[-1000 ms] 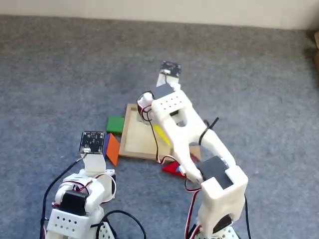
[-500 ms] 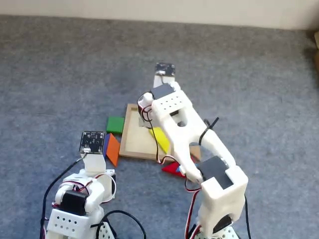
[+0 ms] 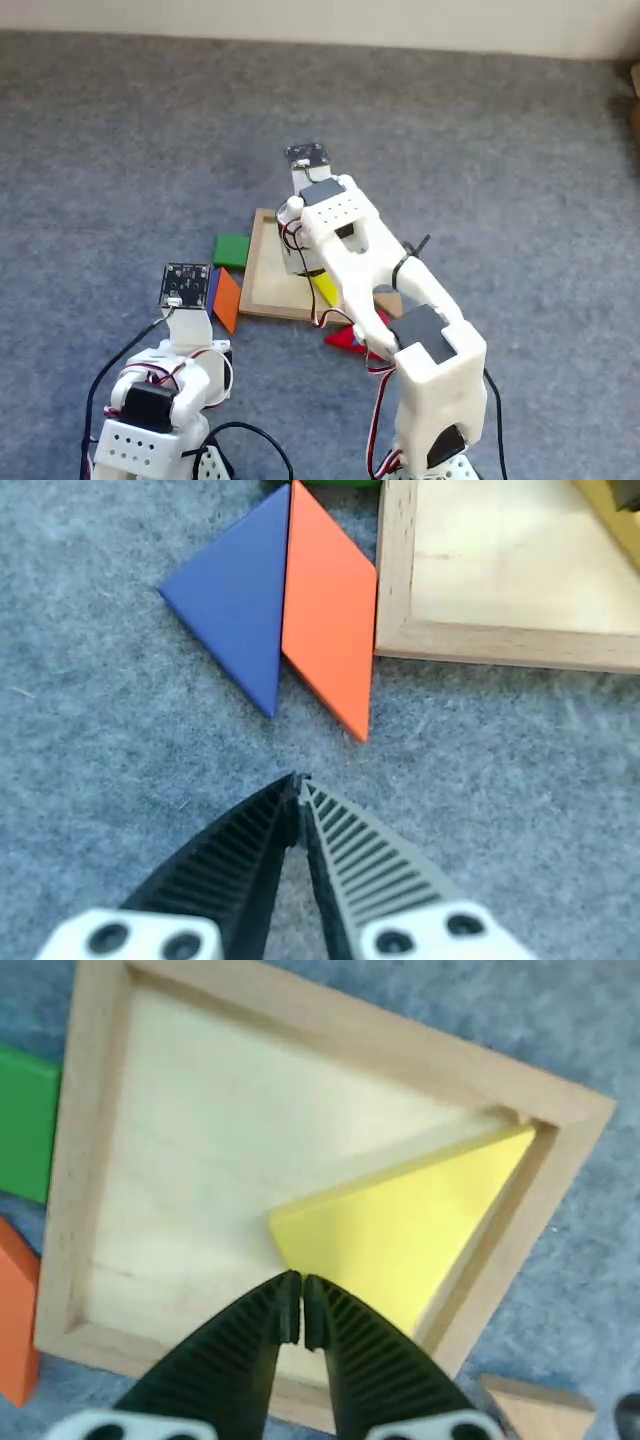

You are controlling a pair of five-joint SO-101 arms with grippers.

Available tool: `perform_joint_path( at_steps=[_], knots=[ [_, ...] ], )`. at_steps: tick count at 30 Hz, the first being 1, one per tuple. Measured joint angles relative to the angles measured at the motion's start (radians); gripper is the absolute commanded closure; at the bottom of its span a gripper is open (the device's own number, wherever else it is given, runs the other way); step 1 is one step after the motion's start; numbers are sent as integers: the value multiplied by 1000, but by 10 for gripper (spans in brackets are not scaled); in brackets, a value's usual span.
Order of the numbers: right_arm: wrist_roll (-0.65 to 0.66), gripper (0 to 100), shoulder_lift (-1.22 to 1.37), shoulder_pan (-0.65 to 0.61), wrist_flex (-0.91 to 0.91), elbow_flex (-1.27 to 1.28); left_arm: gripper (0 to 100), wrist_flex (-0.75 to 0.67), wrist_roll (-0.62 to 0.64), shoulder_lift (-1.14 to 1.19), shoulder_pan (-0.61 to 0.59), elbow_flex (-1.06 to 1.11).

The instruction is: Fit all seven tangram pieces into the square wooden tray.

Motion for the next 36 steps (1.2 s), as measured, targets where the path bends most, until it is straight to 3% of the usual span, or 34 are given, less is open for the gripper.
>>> perform_joint_path(
  at_steps=[5, 13, 22, 29, 36],
  knots=[
    [14, 984, 0, 80, 52, 0, 993, 0, 0, 0, 0, 0],
    [141, 984, 0, 184, 83, 0, 993, 0, 0, 0, 0, 0],
    [201, 984, -87, 212, 126, 15, 993, 0, 0, 0, 0, 0],
    [201, 984, -282, 103, 138, 137, 993, 0, 0, 0, 0, 0],
    [149, 984, -305, -37, -18, 302, 993, 0, 0, 0, 0, 0]
  ],
)
